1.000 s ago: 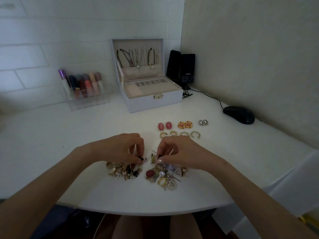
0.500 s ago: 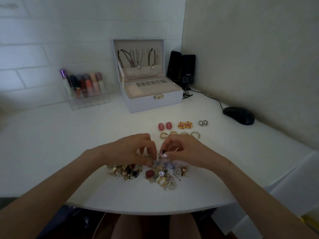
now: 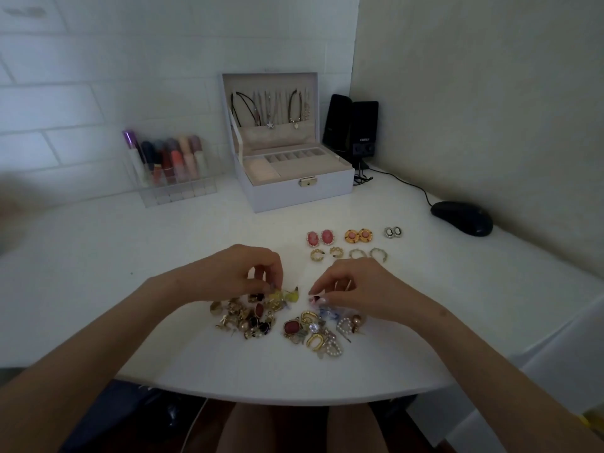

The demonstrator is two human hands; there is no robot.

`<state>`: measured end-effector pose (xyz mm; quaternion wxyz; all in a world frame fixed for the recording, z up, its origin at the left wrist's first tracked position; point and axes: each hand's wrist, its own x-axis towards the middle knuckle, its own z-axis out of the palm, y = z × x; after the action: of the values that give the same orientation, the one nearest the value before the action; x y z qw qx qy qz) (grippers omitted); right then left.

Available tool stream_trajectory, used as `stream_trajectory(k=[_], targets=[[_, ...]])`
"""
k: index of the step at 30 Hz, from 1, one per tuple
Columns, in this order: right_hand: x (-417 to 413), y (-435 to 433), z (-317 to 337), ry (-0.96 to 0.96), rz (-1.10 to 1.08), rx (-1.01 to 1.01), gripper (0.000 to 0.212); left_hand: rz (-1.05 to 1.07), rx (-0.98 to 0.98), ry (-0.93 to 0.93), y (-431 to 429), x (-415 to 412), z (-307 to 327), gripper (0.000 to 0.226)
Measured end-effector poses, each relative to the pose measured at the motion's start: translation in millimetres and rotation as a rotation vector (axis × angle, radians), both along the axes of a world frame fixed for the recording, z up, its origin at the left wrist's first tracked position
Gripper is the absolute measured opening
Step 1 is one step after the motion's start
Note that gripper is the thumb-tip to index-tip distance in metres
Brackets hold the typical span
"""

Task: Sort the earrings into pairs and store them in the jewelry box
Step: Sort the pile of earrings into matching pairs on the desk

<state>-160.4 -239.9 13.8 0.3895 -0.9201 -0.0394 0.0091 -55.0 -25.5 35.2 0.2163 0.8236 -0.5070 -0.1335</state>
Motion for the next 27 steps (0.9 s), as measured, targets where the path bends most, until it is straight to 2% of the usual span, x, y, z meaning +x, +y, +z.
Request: stream_trajectory(k=[3, 6, 10, 13, 18, 23, 27], targets=[[-3, -4, 4, 0.008, 0.0, 0.014, 0.024, 0.044, -0.086, 0.008, 4, 3, 4, 0.01], [-10, -10, 12, 0.017, -0.007, -0.018, 0.02, 0.065, -0.161, -0.005, 8, 6, 9, 0.008], [-23, -16, 24, 0.193, 0.024, -0.113, 0.031, 0.076, -0.193, -0.032, 12, 8, 11, 0.006], [-28, -11, 25, 0.278, 0.048, -0.09, 0.038, 0.093, -0.213, -0.02, 13, 8, 10, 0.003], [-22, 5, 18, 0.21, 0.038, -0.036, 0.033, 0.117, -0.19, 0.009, 15, 6, 11, 0.014], [-16, 15, 17, 0.169, 0.073, 0.024, 0.028, 0.132, -0.129, 0.017, 24, 9, 9, 0.009], [-8, 20, 18, 0.004, 0.011, -0.037, 0.015, 0.152, -0.075, 0.036, 34, 12, 3, 0.008]])
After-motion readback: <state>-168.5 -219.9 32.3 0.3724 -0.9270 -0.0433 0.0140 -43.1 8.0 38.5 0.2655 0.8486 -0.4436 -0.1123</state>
